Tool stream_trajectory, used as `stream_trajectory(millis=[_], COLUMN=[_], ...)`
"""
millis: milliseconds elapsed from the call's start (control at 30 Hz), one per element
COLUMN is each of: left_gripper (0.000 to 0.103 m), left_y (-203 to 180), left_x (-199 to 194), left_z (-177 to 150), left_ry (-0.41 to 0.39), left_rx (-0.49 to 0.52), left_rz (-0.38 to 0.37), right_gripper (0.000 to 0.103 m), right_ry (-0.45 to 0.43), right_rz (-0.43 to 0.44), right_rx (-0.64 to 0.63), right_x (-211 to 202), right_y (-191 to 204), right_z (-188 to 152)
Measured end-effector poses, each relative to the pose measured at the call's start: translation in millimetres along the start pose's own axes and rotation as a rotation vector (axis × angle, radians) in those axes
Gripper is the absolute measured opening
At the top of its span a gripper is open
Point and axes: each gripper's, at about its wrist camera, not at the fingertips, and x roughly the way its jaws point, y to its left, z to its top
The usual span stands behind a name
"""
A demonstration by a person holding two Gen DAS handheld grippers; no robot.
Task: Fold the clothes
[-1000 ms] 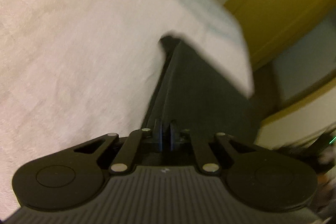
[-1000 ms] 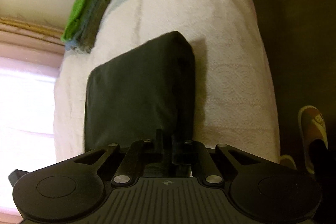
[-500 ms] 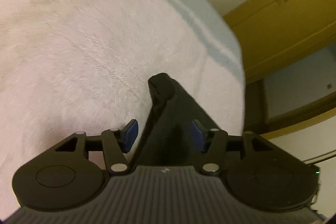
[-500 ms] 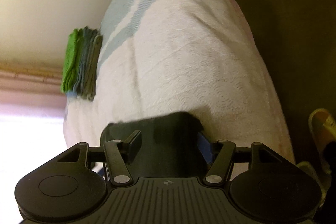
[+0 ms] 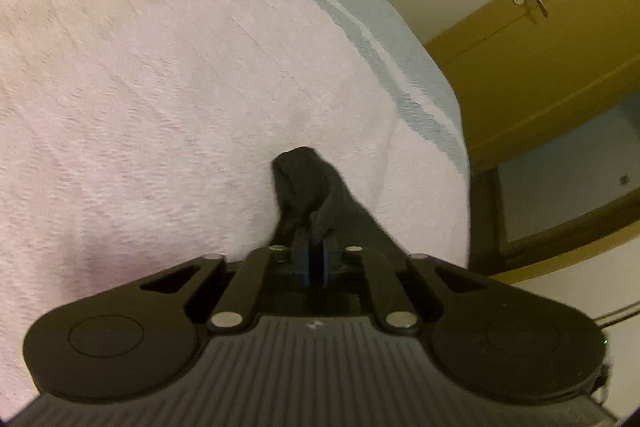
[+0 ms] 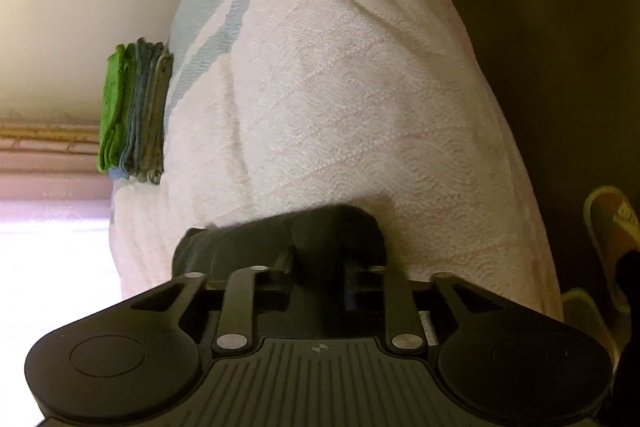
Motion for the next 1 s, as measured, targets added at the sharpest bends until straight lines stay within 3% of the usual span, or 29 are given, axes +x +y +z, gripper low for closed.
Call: stream_trajectory(millis=[33, 67, 133, 200, 233, 267, 333, 433, 500, 533, 600, 633, 700, 767, 800, 867, 933, 1000], left_gripper=[0.03, 0.042, 0.043, 0.035, 0.025, 0.017, 0.015, 0.017, 0.019, 0.02, 0.027, 0.03, 0.024, 0.018, 0.012, 0.011, 0.011, 0.008], left_y=[-4.1, -7.7, -13.1, -16.6, -18.9, -21.0, -24.8, -22.3, -22.3, -22.7, -37.0, -46.0, -62.6, -76.5, -84.3, -98.9, -105.6, -95.8], left_x=[2.2, 7.7, 22.1, 41.4, 48.7, 53.0, 50.5, 45.4, 47.5, 48.9, 38.6, 29.5, 8.0, -12.4, -19.0, -22.4, -20.0, -20.5], left_z=[6.8, 13.8, 26.9, 32.3, 33.0, 32.1, 26.7, 15.8, 14.1, 14.0, 15.0, 15.0, 12.8, 6.3, 0.3, -20.4, -44.3, -67.9], left_ry=[0.004, 0.015, 0.044, 0.076, 0.084, 0.081, 0.043, -0.003, -0.01, -0.011, -0.047, -0.073, -0.121, -0.123, -0.094, -0.022, 0.032, 0.085], left_rx=[-0.004, -0.005, -0.013, -0.015, -0.01, 0.007, 0.057, 0.147, 0.175, 0.184, 0.26, 0.304, 0.382, 0.436, 0.457, 0.537, 0.632, 0.635], left_rz=[0.016, 0.029, 0.055, 0.066, 0.075, 0.087, 0.085, 0.087, 0.106, 0.118, 0.187, 0.238, 0.32, 0.294, 0.246, 0.195, 0.199, 0.212], right_gripper=[0.046, 0.047, 0.047, 0.047, 0.043, 0.032, 0.024, 0.022, 0.025, 0.038, 0.053, 0.053, 0.053, 0.053, 0.053, 0.053, 0.053, 0.052], right_ry=[-0.006, -0.02, -0.03, -0.002, 0.003, -0.002, -0.015, -0.046, -0.054, -0.048, -0.071, -0.097, -0.168, -0.184, -0.174, -0.137, -0.111, -0.051], right_rz=[0.0, -0.001, 0.005, 0.005, 0.0, -0.01, -0.027, -0.069, -0.097, -0.112, -0.201, -0.253, -0.332, -0.293, -0.26, -0.208, -0.206, -0.239], right_rx=[0.017, 0.026, 0.044, 0.092, 0.104, 0.1, 0.065, -0.026, -0.087, -0.106, -0.187, -0.246, -0.381, -0.461, -0.486, -0.546, -0.647, -0.752], right_x=[-1.1, -1.2, -1.6, 5.8, 8.2, 8.6, 7.4, 5.2, 7.2, 6.1, -2.6, -9.2, -22.0, -29.1, -29.2, -22.5, -11.2, 1.4], right_y=[2.2, 4.7, 4.5, 0.9, -0.7, -1.8, -1.5, 3.8, 8.3, 11.0, 25.6, 34.9, 54.2, 70.0, 76.5, 87.9, 97.4, 97.5], right_z=[4.1, 7.9, 13.8, 17.8, 17.6, 17.2, 15.9, 11.0, 8.5, 8.8, 9.6, 8.8, 3.3, -4.8, -10.2, -25.8, -48.7, -75.8])
